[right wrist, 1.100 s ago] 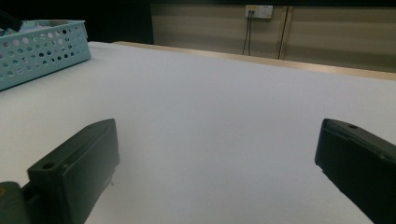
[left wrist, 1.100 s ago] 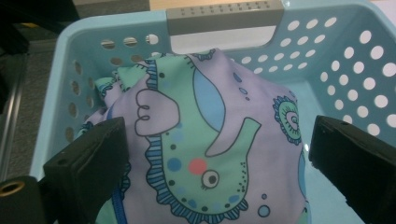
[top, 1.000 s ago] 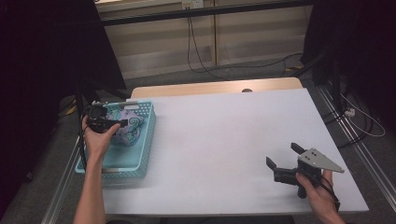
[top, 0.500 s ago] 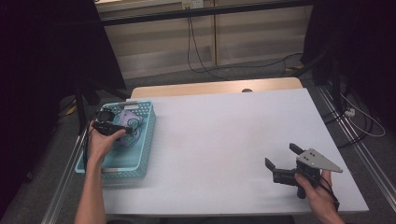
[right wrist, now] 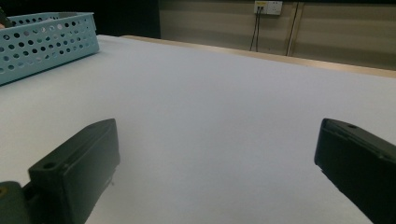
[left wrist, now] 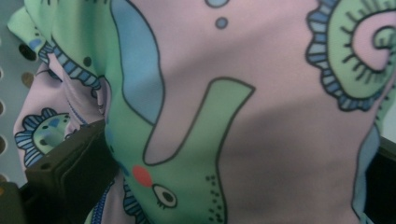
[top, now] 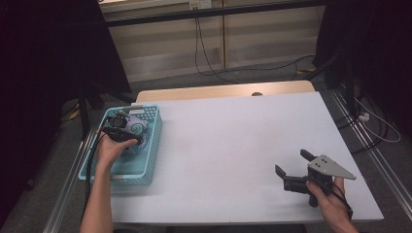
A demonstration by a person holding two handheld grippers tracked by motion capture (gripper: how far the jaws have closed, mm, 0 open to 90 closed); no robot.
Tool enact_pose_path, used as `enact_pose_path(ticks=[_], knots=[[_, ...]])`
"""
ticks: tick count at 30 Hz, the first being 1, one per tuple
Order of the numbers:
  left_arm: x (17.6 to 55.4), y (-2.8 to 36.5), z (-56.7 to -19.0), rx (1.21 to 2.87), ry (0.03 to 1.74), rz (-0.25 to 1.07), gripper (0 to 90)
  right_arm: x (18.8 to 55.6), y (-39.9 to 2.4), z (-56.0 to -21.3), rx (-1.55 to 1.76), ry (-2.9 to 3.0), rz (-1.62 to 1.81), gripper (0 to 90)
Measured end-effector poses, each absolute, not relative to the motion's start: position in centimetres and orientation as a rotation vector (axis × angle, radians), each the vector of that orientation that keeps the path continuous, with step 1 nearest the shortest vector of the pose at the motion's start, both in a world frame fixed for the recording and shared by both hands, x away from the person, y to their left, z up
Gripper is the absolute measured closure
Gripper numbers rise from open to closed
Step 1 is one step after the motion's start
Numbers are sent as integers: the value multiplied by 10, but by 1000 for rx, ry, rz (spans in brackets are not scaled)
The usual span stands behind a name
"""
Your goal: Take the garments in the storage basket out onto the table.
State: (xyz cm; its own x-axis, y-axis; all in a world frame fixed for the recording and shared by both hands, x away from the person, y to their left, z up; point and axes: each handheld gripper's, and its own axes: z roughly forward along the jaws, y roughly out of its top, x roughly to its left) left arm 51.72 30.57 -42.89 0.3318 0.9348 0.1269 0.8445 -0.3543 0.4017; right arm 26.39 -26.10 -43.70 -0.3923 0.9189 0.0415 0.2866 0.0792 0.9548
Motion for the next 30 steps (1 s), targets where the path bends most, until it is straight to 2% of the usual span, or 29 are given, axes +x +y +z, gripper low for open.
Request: enact_pose_path(ticks=[2, 5, 7, 11, 14, 15, 20, 30], knots=[[517, 305, -428, 2350, 1607, 518, 24, 264, -261, -437, 1196, 1753, 1331, 2], [516, 305, -424, 2345, 1629, 557, 177, 263, -261, -437, 1196, 1754, 1330, 2], [515, 306, -424, 2351, 1624, 569, 215, 263, -261, -437, 1195, 1755, 1328, 3], [513, 305, -419, 2352, 1628, 596, 347, 264, -262, -438, 1206, 1754, 1312, 4], [511, 307, -412, 2306, 1629, 602, 522, 263, -262, -438, 1207, 1751, 1309, 6], [509, 307, -412, 2287, 1638, 603, 553, 263, -262, -437, 1207, 1750, 1308, 7], [504, 317, -410, 2190, 1639, 590, 633, 263, -262, -437, 1203, 1751, 1308, 6], [495, 333, -400, 2036, 1632, 585, 652, 263, -261, -437, 1198, 1758, 1307, 7]])
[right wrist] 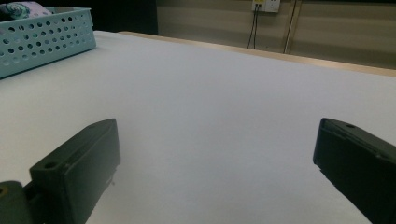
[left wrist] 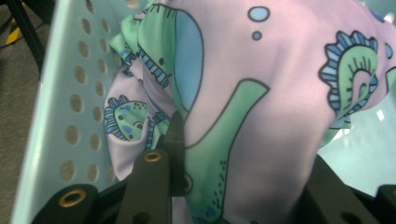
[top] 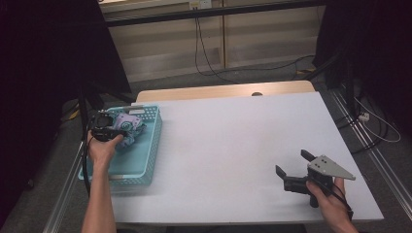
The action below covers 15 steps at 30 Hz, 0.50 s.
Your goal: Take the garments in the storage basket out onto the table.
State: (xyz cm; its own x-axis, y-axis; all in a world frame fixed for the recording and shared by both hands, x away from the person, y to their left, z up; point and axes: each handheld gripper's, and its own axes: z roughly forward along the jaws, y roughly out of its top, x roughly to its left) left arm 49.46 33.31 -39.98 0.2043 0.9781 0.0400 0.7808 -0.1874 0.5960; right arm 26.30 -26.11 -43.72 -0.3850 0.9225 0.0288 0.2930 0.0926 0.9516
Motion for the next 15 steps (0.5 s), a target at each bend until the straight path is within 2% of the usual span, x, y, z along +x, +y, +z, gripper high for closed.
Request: enact_pose_path(ticks=[3, 15], knots=[[493, 336, -398, 2001, 1625, 573, 652, 263, -262, -437, 1199, 1755, 1309, 7], [481, 335, -378, 1904, 1501, 666, 651, 263, -261, -437, 1197, 1759, 1311, 7]])
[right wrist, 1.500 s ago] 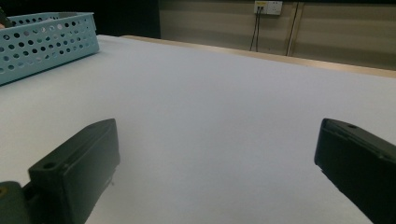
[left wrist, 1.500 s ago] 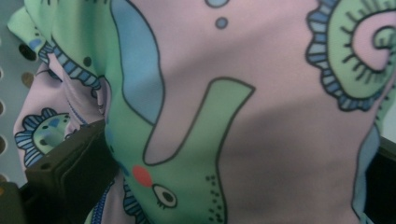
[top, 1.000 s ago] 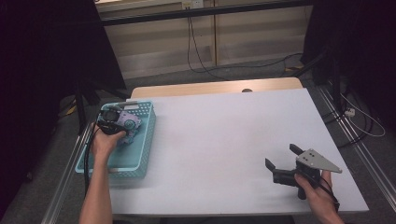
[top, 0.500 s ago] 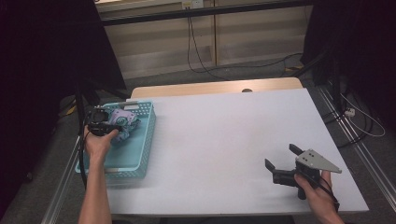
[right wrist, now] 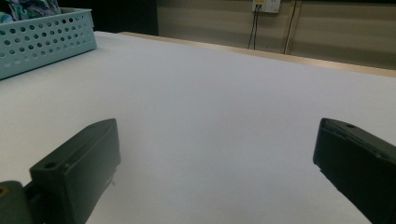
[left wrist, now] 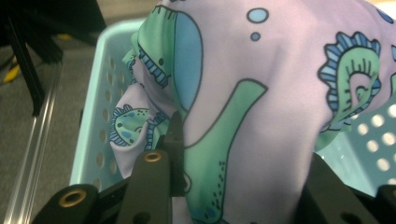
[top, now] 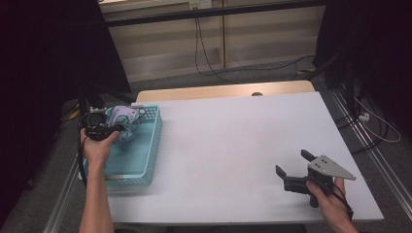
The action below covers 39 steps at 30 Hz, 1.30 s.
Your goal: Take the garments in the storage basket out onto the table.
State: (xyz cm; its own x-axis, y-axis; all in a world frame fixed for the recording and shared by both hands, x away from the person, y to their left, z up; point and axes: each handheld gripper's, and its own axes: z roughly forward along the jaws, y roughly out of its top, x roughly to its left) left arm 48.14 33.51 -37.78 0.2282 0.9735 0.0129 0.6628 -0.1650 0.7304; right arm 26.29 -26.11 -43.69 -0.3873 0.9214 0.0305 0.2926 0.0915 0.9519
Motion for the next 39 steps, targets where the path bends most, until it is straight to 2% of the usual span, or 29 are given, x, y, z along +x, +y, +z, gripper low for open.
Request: enact_pose_path(ticks=[14, 26, 39], knots=[[471, 337, -362, 1729, 1404, 722, 649, 263, -261, -437, 1196, 1758, 1314, 7], [460, 332, -346, 1611, 1304, 829, 646, 263, -262, -436, 1192, 1757, 1318, 7], [444, 319, -324, 1486, 1138, 910, 644, 262, -261, -436, 1189, 1758, 1331, 7]])
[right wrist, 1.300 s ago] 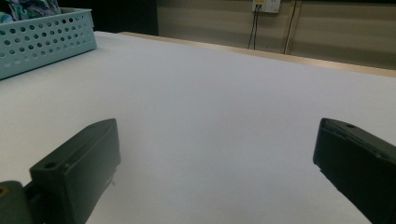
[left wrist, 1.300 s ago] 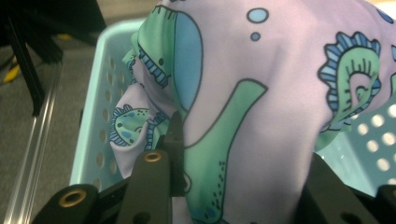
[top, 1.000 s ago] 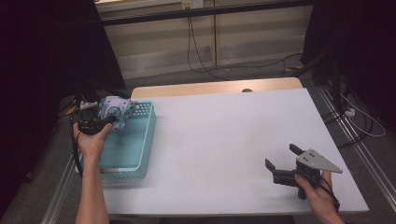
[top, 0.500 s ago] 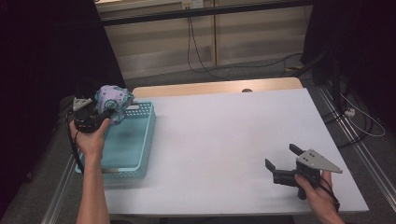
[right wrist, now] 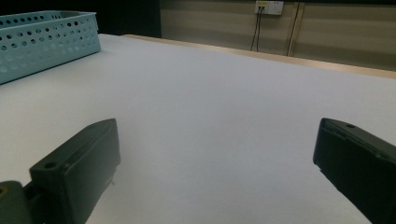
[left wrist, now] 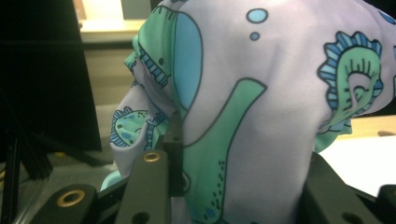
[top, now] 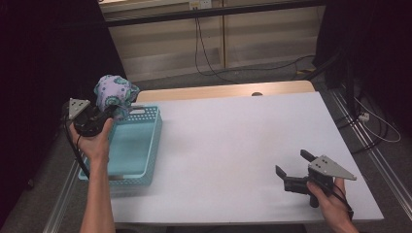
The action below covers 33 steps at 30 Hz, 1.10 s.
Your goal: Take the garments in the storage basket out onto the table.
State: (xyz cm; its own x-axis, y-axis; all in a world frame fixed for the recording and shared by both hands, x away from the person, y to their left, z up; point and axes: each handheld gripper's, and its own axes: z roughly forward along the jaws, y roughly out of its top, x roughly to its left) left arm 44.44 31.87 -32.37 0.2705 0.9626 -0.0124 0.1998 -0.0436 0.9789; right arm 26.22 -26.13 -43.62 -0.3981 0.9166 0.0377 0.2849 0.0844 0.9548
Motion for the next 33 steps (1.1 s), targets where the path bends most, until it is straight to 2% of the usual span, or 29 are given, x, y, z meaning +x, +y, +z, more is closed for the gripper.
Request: enact_pose_path(ticks=[19, 33], knots=[[418, 308, -293, 1273, 1013, 965, 645, 262, -262, -436, 1184, 1755, 1330, 7], [403, 286, -272, 1265, 905, 917, 642, 262, -262, -436, 1184, 1754, 1331, 7]])
